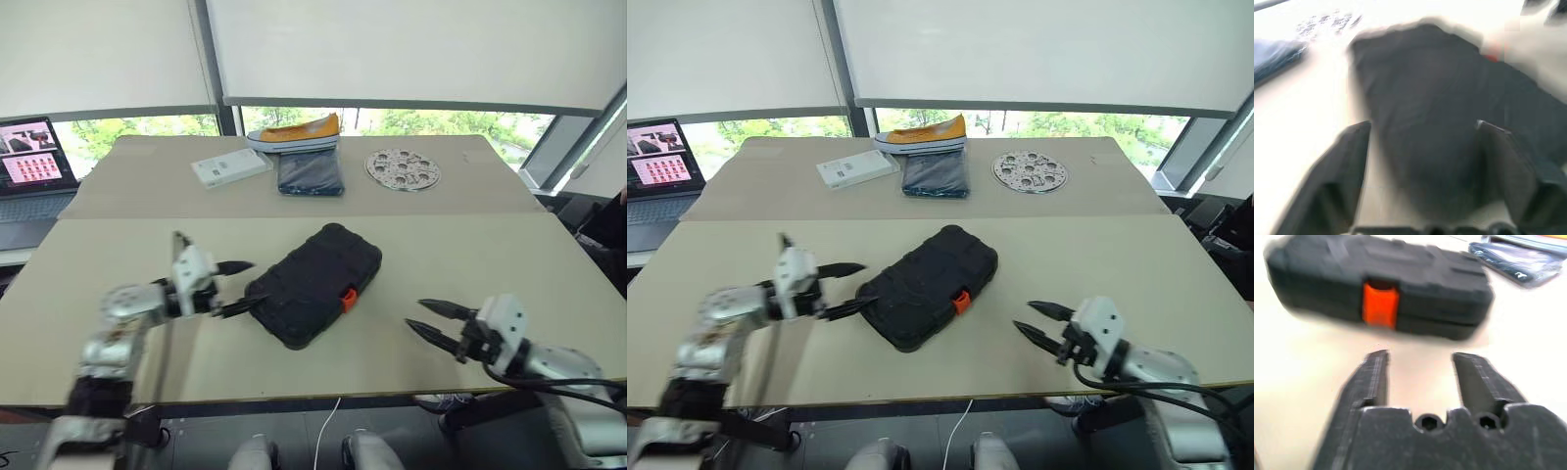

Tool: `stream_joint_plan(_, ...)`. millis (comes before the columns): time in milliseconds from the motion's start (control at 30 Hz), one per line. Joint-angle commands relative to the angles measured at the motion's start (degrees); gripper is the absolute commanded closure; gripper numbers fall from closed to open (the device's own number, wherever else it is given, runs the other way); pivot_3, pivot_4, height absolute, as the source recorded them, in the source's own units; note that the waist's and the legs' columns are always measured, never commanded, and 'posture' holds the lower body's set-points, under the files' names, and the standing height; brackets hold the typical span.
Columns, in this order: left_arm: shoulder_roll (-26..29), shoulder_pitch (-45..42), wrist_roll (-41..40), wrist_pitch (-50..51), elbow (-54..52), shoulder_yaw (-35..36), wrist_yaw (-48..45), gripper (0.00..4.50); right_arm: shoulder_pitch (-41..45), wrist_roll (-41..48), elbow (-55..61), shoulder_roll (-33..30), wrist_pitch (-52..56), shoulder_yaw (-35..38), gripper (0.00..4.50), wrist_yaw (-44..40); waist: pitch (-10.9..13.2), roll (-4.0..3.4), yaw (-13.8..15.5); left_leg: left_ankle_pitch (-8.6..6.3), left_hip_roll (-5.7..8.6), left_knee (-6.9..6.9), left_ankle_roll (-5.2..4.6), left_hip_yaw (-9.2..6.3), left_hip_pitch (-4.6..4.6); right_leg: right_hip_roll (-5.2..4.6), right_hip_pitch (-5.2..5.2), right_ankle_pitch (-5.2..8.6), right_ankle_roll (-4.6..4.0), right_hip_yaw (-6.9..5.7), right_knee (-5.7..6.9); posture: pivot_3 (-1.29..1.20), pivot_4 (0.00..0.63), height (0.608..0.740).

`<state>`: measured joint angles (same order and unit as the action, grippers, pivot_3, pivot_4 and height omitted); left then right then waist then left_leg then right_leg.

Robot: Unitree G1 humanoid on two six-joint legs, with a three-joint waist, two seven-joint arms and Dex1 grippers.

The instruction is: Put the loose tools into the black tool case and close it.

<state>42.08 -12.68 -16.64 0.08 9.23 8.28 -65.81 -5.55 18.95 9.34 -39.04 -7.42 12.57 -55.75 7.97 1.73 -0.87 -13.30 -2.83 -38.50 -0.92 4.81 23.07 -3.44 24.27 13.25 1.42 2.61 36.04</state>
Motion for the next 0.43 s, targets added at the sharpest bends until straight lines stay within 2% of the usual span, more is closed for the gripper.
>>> stream_joint_plan(33, 2.0, 4.2, 2.6, -4.6, 0.4, 2.5, 2.6, 0.00, 1.8, 2.0, -4.4, -1.1, -7.7, 2.2, 0.41, -4.7, 0.0, 0.04, 0.7, 0.00, 0.00, -0.01, 0.00, 0.02, 0.02, -0.03, -0.04, 0.00, 0.03, -0.02, -0.03, 0.00, 0.150, 0.740)
stream_joint_plan(133, 3.8, 11.8, 3.4, -8.0, 0.7, 6.5, 4.3, 0.00, 3.9, 3.4, -8.5, -2.9, -6.7, 2.9, 0.20, -7.0, 0.1, 0.12, 0.6, 0.00, -0.07, -0.03, 0.02, 0.01, 0.09, -0.15, 0.03, -0.05, 0.05, 0.03, -0.09, 0.00, 0.150, 0.740)
stream_joint_plan(200, 3.6, 14.8, 2.8, -8.8, -0.5, 7.5, 5.1, 0.00, 4.8, 3.0, -10.5, -3.8, -7.9, 2.1, 0.20, -8.8, 0.1, 0.17, 0.6, -0.02, -0.05, 0.08, 0.01, -0.02, 0.10, -0.28, 0.08, -0.25, -0.34, 0.02, -0.14, 0.00, 0.150, 0.740)
stream_joint_plan(433, 1.7, 17.8, 1.7, -8.0, -4.3, 8.2, 9.2, 0.00, 7.9, 1.1, -16.5, -3.8, -11.8, 0.6, 0.20, -10.3, 0.1, 0.14, 0.9, -0.02, 0.00, 0.22, 0.00, 0.03, 0.08, -0.39, 0.08, -0.22, -0.36, -0.09, -0.15, 0.00, 0.150, 0.740)
